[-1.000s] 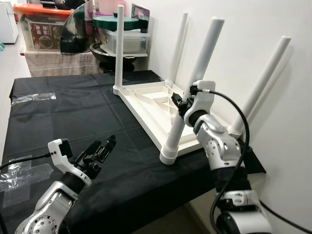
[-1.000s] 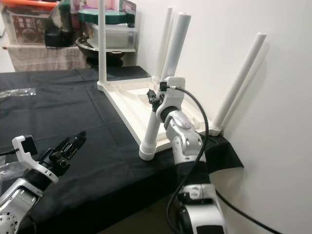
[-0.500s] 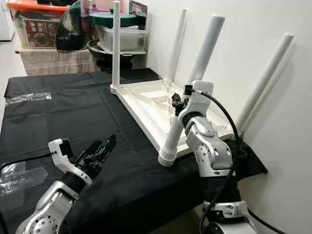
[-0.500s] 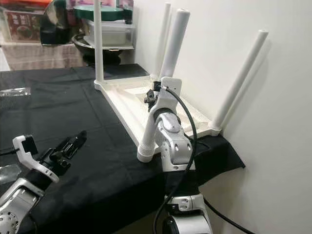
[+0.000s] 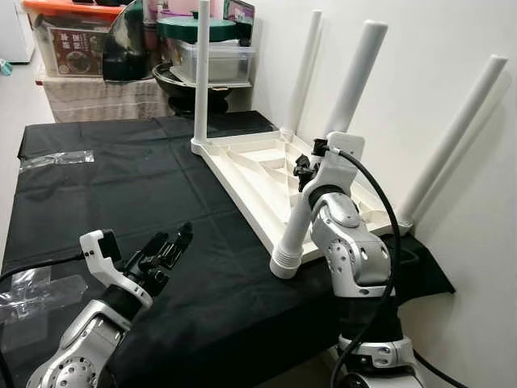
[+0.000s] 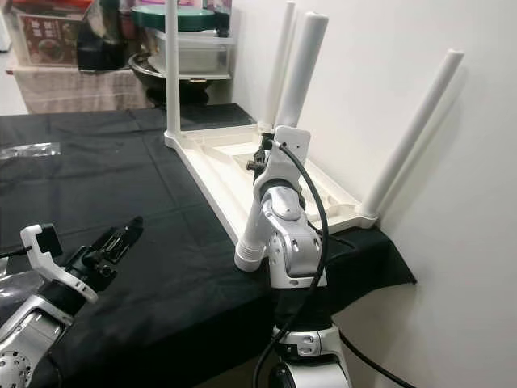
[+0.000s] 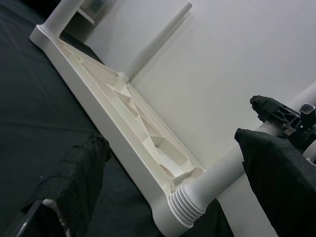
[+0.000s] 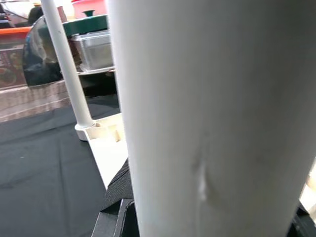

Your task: Building children table

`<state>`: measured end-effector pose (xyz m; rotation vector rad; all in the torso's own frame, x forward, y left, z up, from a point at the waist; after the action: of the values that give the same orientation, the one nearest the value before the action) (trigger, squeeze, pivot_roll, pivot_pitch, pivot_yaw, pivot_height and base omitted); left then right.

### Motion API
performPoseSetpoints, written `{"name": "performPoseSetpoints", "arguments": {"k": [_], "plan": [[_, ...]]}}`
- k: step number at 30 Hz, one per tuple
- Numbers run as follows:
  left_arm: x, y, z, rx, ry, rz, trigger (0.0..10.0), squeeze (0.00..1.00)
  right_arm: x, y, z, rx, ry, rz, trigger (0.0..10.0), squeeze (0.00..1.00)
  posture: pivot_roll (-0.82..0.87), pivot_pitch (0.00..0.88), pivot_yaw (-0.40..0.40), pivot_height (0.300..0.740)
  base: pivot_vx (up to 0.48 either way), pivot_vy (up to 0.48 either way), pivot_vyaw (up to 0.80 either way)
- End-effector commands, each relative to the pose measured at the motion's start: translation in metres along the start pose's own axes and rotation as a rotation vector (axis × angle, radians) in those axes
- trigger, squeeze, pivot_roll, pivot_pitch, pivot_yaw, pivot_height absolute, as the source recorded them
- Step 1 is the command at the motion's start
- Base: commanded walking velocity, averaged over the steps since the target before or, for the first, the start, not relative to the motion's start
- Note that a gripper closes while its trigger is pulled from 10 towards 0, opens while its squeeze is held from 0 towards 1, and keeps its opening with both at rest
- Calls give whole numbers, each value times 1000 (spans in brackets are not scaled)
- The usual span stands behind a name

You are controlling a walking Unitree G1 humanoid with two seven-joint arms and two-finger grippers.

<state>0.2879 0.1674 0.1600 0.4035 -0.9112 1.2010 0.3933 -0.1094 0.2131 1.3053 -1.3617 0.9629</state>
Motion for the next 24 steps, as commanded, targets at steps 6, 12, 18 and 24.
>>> {"name": "performPoseSetpoints", "arguments": {"k": [6, 12, 18, 24], "plan": [[-5, 0, 2, -11, -2, -29, 10000, 0, -71, 11, 20, -155, -56, -260, 0, 0, 57, 0, -101, 740, 0, 0, 0], [-5, 0, 3, -14, -3, -35, 10000, 0, -65, 12, 21, -167, -57, -239, 0, 0, 56, 0, -99, 740, 0, 0, 0], [-5, 0, 3, -18, -2, -38, 10000, 0, -65, 13, 19, -159, -57, -238, 0, 0, 55, 0, -96, 740, 0, 0, 0], [-5, -1, 4, -23, -2, -42, 10000, 0, -65, 13, 8, -102, -77, -255, 10000, 0, 57, 0, -94, 740, 0, 0, 0]]}}
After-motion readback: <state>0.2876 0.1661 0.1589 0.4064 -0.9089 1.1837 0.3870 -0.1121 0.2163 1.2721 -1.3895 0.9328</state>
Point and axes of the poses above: a point about 5 cm out from each wrist's last joint towards the gripper, its own y axis pointing back from the gripper into the wrist, its own x axis along the axis of the wrist's last joint, z = x × y, the point moved 5 cm from there along -y, pointing out of the wrist towards the gripper, and after that the axes turned 2 degrees about -y, right-handed, at the moved point
